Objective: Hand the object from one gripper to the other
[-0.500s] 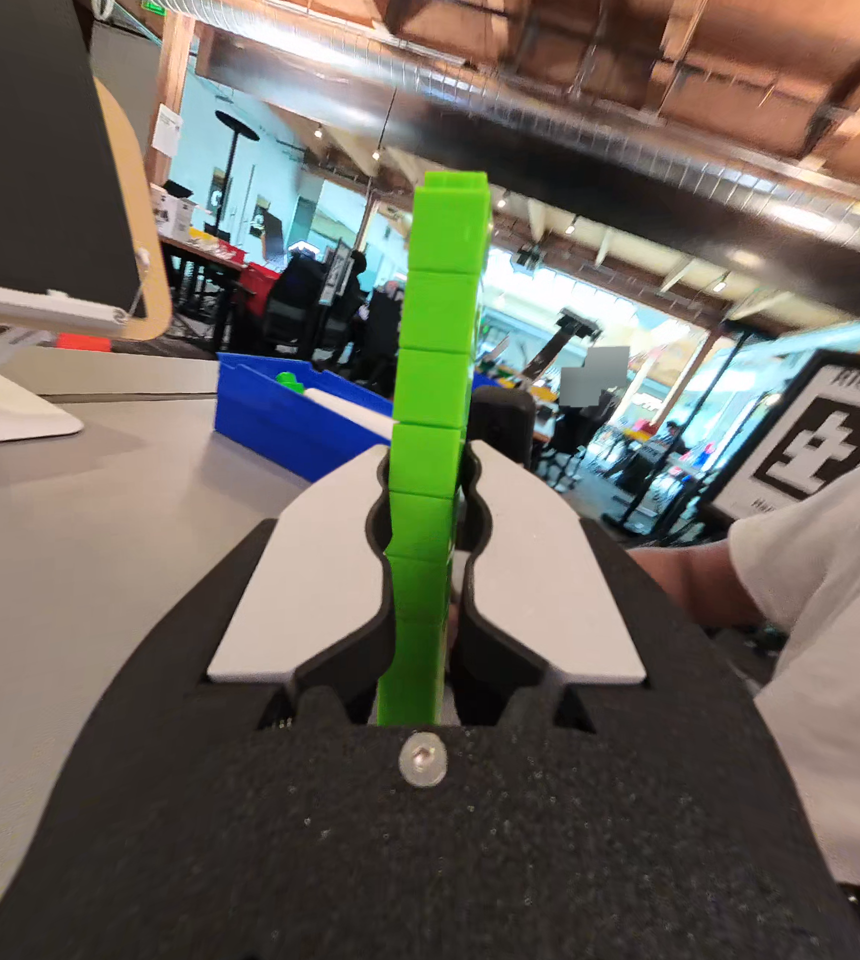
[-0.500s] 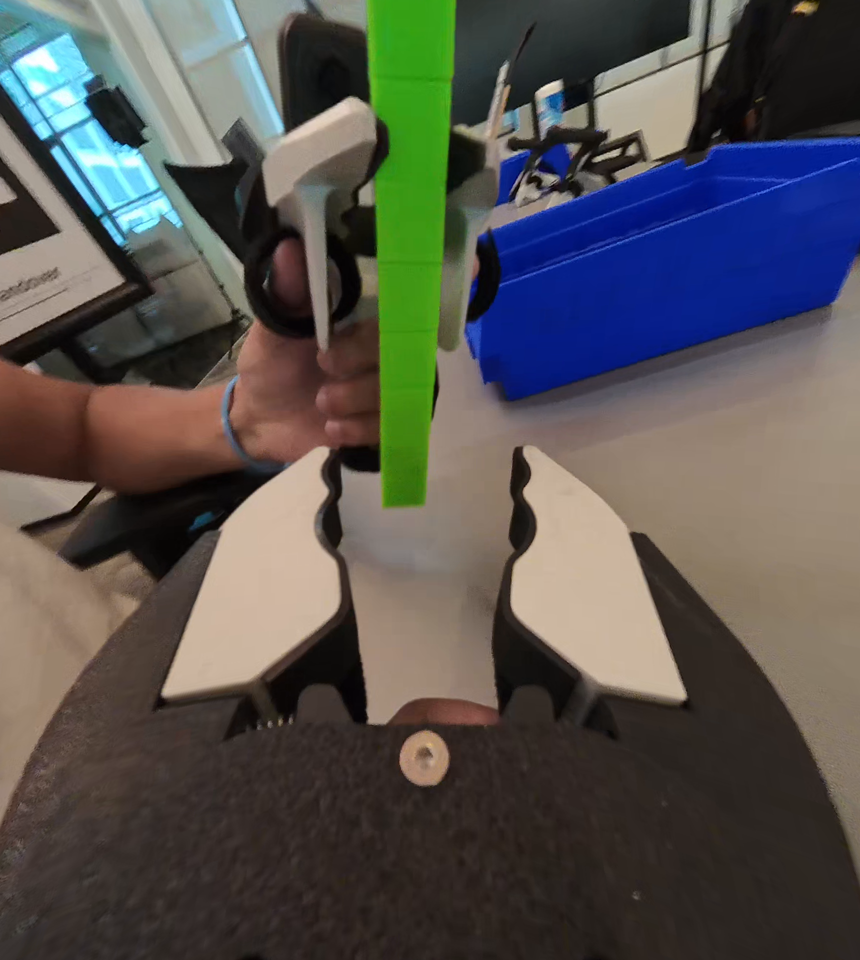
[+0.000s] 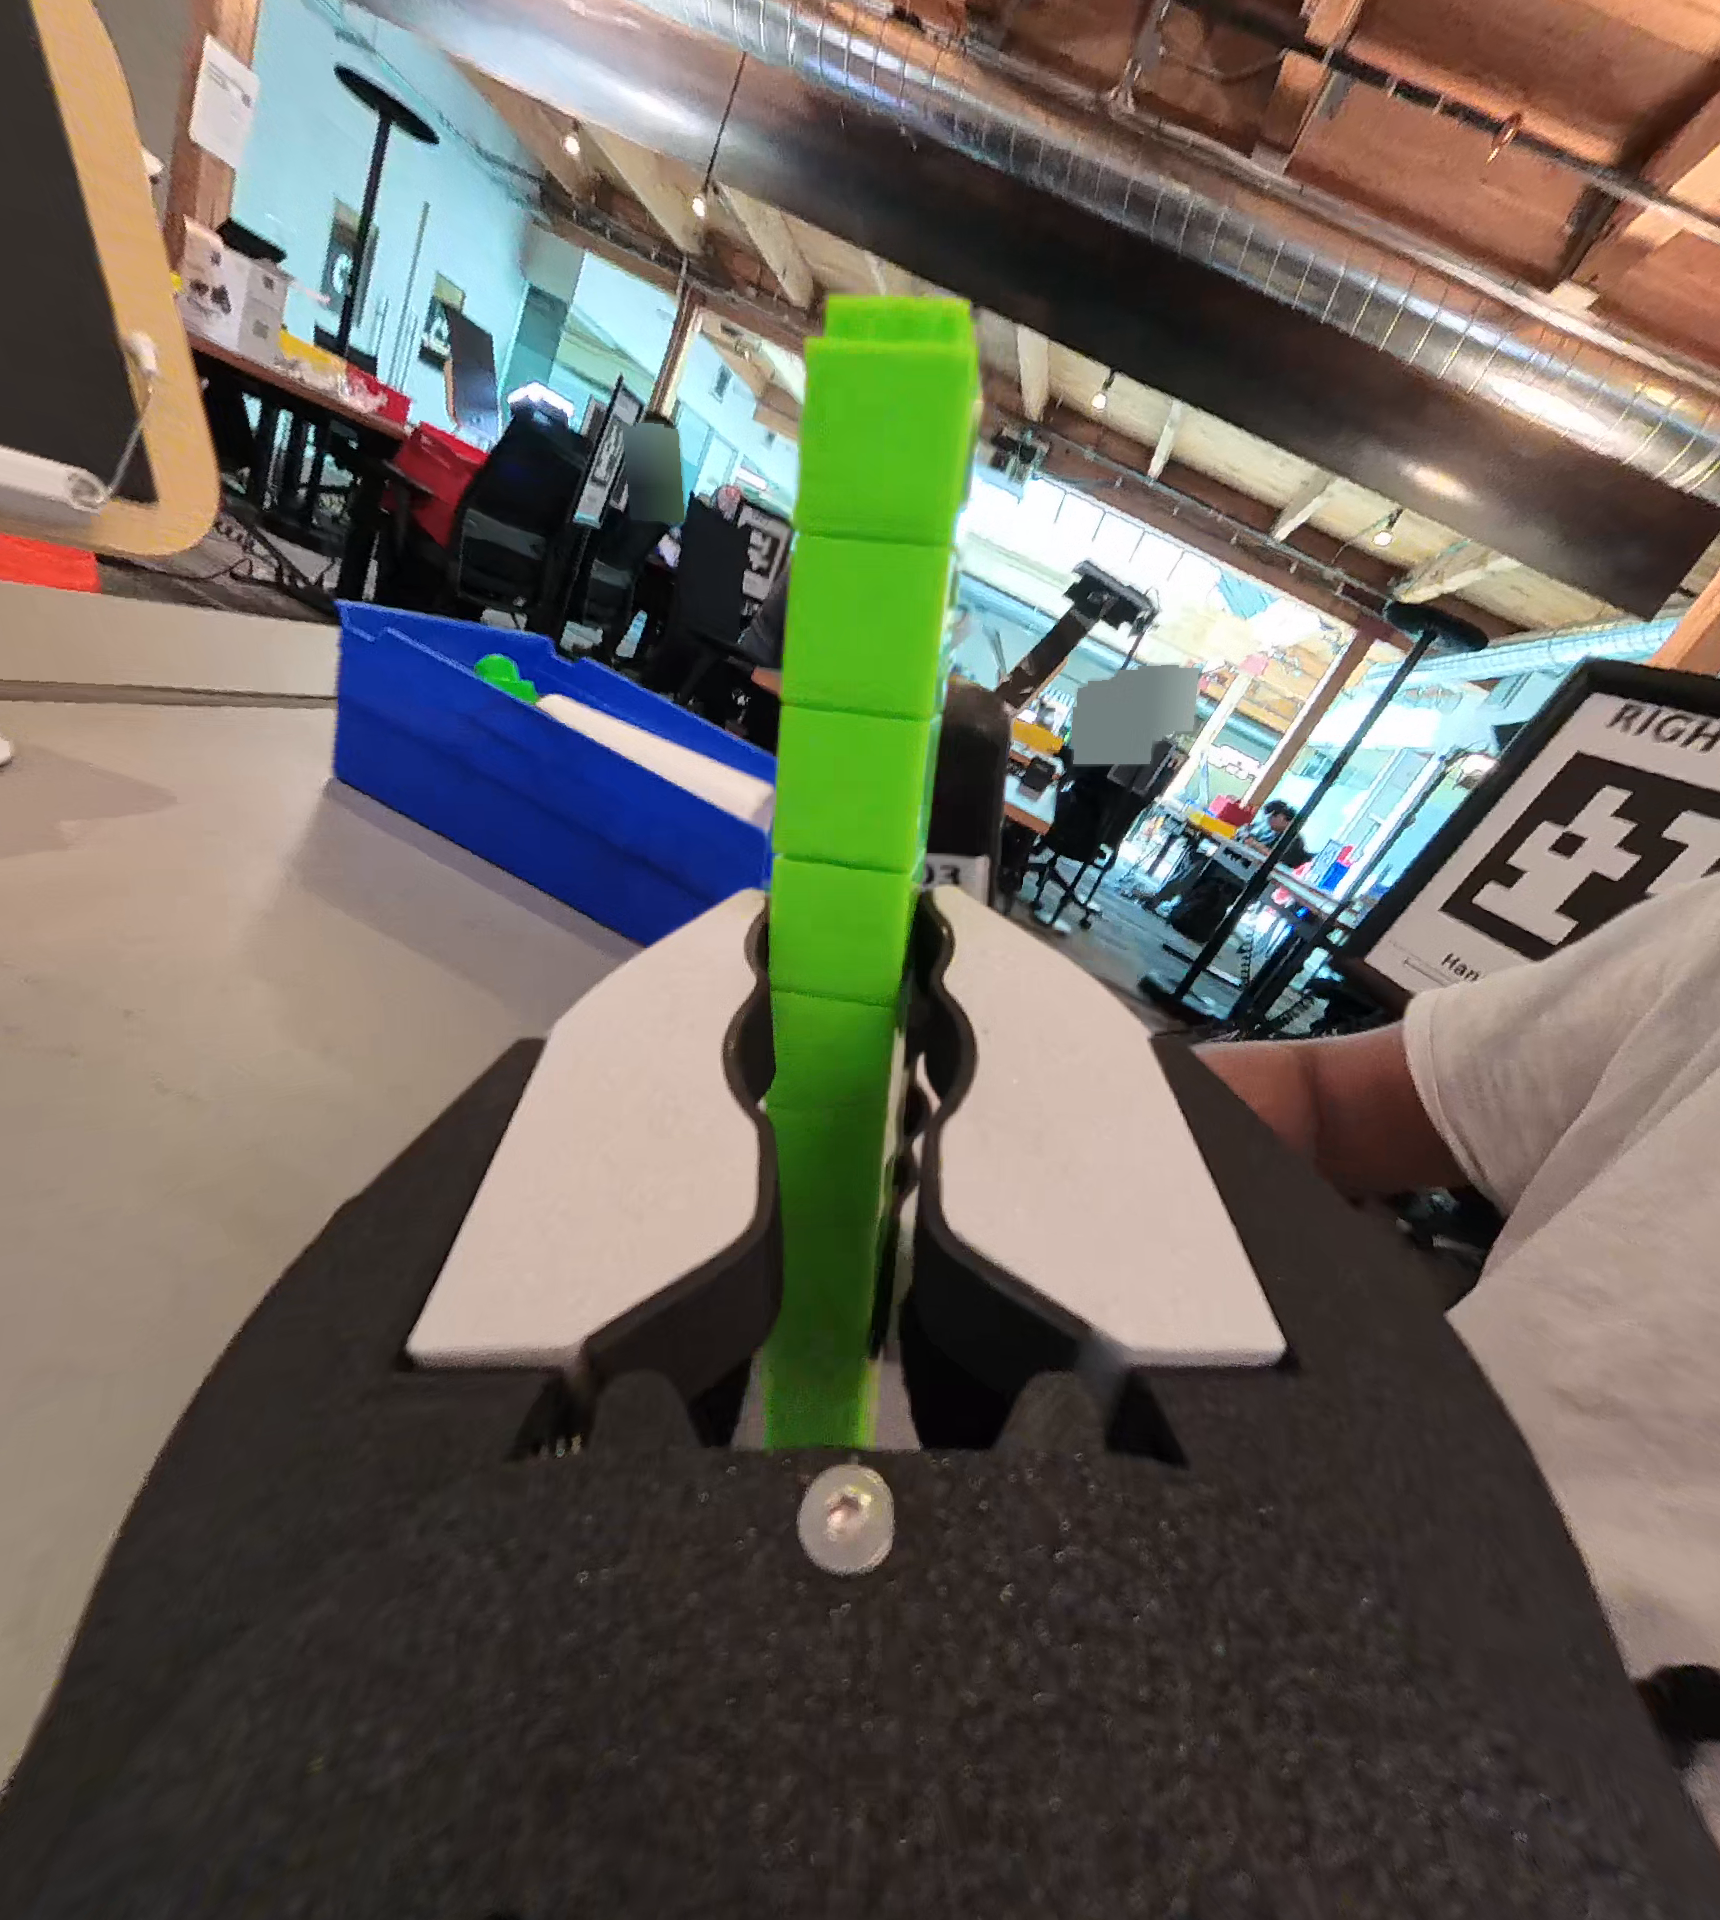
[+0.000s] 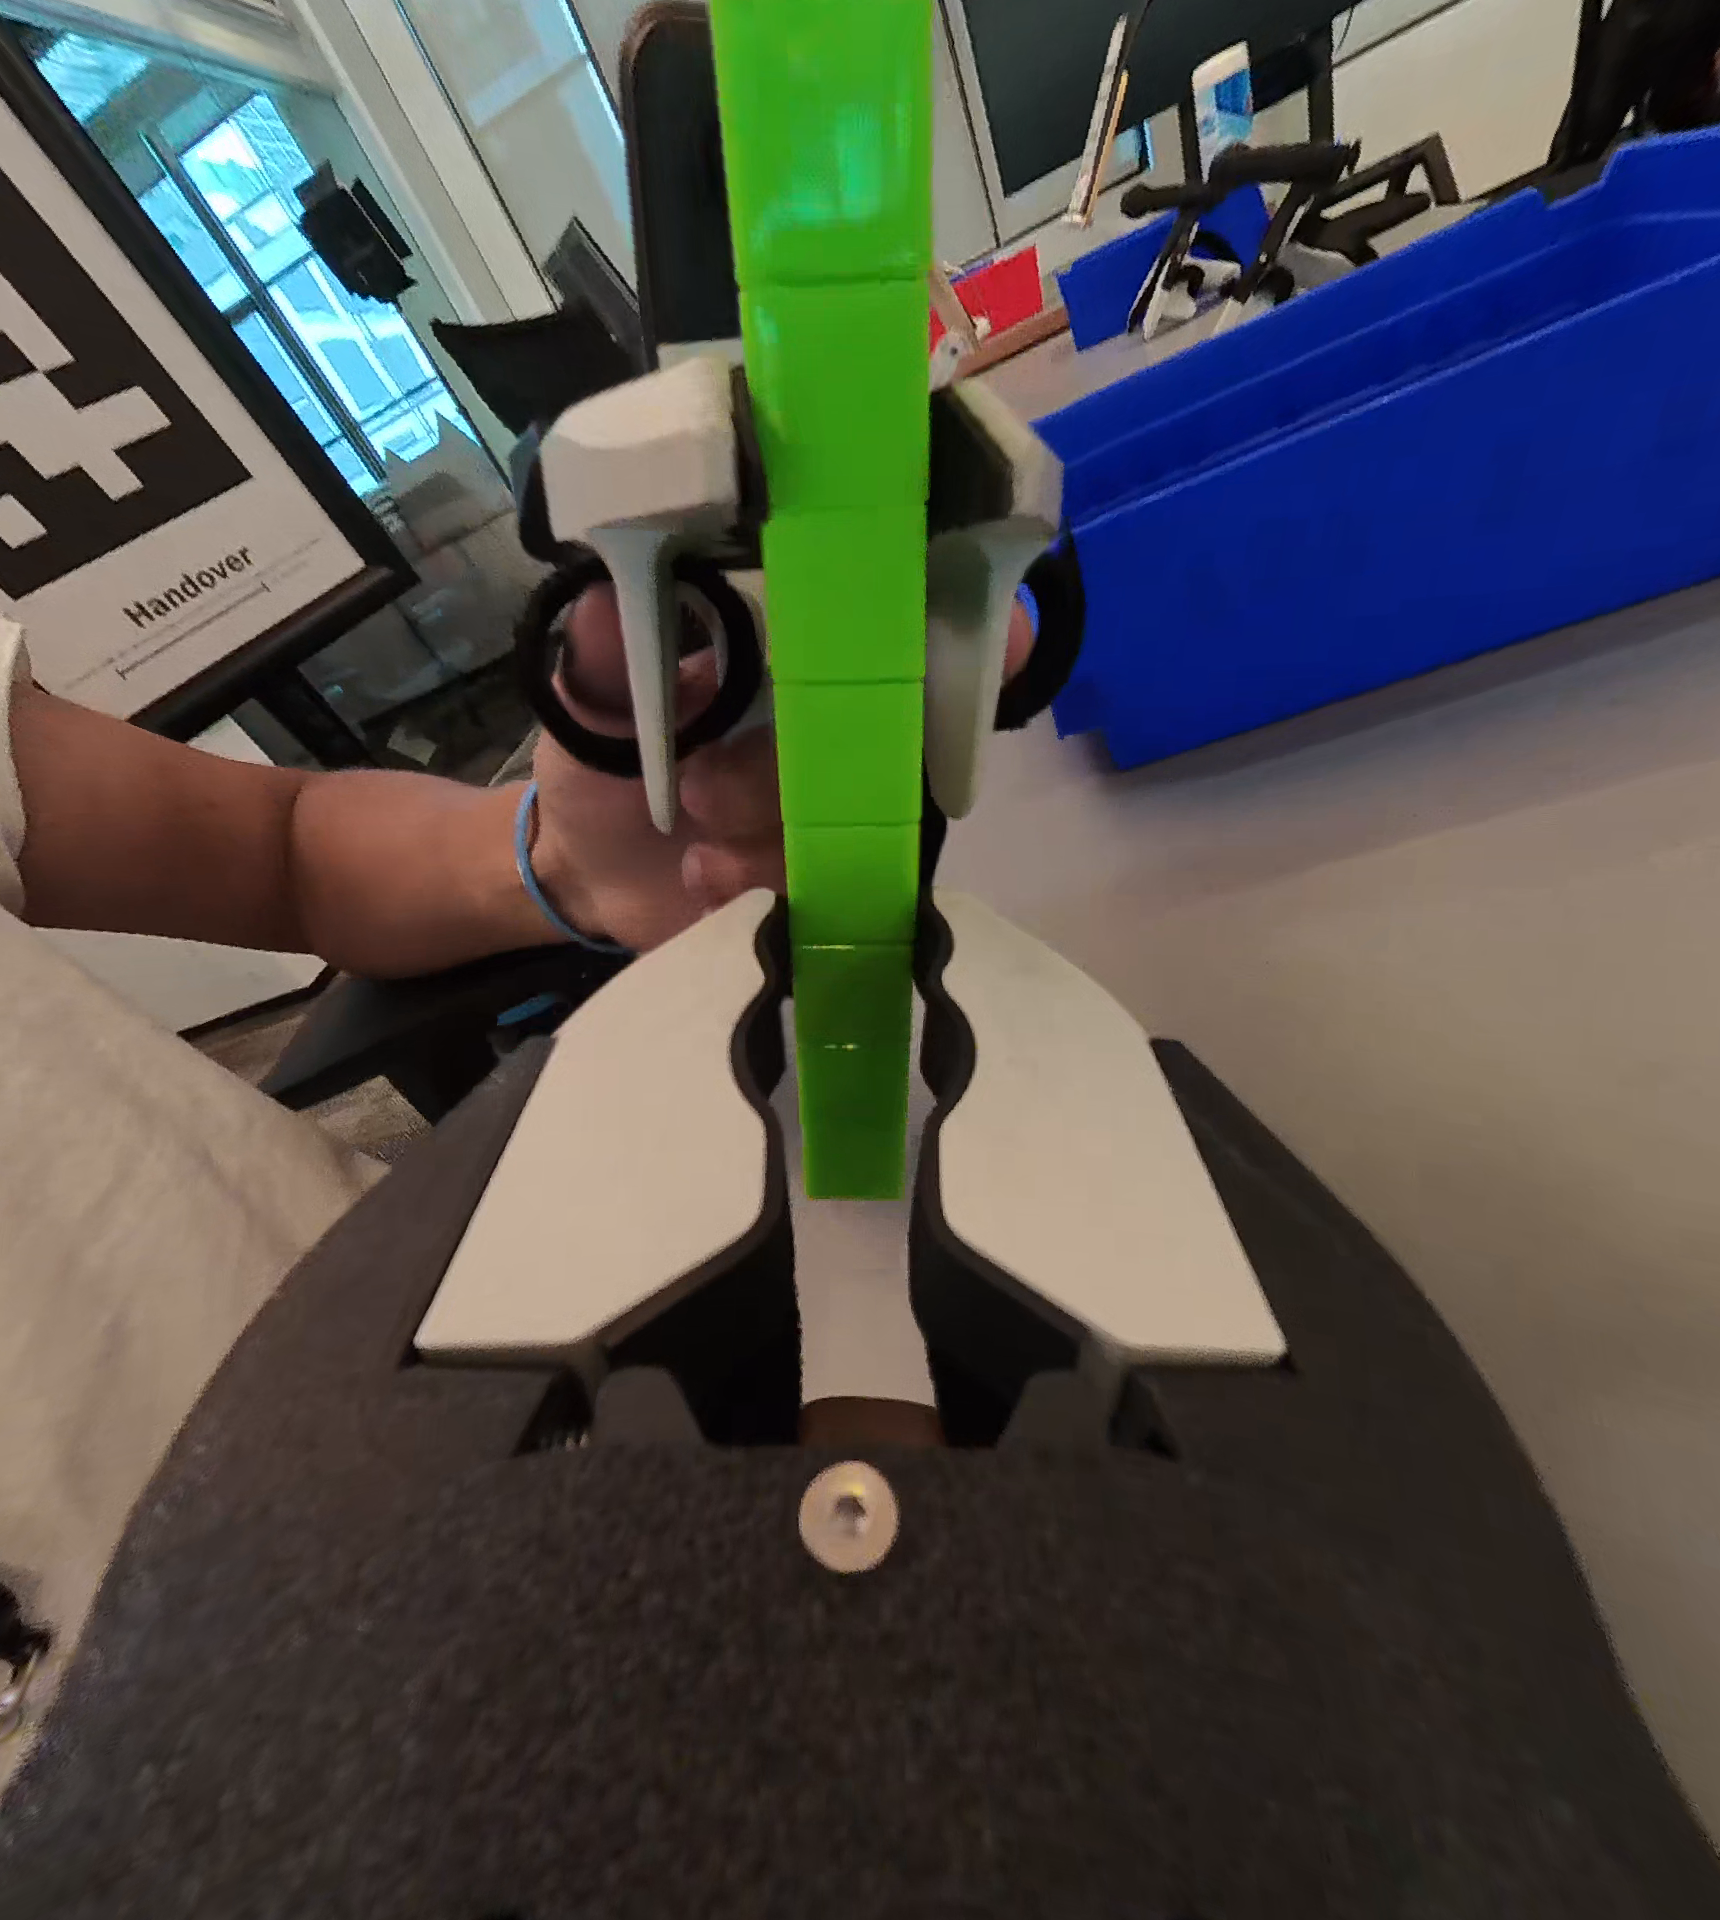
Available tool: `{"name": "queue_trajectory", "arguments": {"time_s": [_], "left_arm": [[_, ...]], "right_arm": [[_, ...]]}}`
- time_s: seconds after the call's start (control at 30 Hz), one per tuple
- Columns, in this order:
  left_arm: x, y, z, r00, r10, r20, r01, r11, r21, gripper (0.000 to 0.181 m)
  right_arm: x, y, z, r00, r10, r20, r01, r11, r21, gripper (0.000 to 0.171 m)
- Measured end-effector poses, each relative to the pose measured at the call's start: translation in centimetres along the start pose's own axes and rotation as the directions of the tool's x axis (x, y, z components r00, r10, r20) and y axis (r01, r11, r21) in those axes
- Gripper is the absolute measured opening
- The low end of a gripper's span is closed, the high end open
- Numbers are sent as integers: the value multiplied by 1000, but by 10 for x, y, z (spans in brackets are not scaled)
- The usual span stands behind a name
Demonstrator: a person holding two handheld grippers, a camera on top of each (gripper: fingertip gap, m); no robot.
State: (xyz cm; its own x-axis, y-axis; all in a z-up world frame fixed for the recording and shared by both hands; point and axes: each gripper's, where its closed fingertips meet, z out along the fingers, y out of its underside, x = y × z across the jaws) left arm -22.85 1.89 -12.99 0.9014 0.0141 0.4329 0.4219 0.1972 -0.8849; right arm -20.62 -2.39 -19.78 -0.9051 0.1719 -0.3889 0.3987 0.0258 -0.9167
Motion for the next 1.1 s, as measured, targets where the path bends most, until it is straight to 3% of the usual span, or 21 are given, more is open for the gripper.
{"name": "queue_trajectory", "arguments": {"time_s": [0.1, 0.2, 0.3, 0.37, 0.5, 0.57, 0.8, 1.1], "left_arm": [[-19, 8, -10, 990, 89, 112, -80, 993, -85, 37], [-50, 21, -27, 919, 279, 278, -203, 940, -275, 55], [-68, 17, -41, 853, 340, 397, -219, 922, -319, 57], [-71, 15, -42, 841, 321, 436, -198, 931, -305, 57], [-62, 17, -34, 864, 295, 408, -181, 938, -296, 59], [-57, 18, -31, 878, 274, 394, -166, 943, -287, 58], [-57, 25, -32, 901, 213, 378, -103, 952, -290, 54], [-53, 32, -29, 918, 192, 347, -79, 946, -315, 49]], "right_arm": [[13, -3, -17, 998, -8, -62, 7, 1000, -21, 22], [45, -12, -48, 953, -136, -270, 121, 990, -73, 22], [82, -18, -85, 769, -377, -517, 273, 924, -267, 22], [95, -20, -101, 609, -539, -582, 338, 840, -425, 22], [110, -15, -110, 338, -778, -529, 371, 627, -685, 22], [110, -12, -106, 270, -838, -474, 395, 546, -739, 22], [106, -11, -92, 173, -908, -383, 466, 417, -780, 22], [110, -3, -89, 150, -931, -332, 490, 362, -793, 22]]}}
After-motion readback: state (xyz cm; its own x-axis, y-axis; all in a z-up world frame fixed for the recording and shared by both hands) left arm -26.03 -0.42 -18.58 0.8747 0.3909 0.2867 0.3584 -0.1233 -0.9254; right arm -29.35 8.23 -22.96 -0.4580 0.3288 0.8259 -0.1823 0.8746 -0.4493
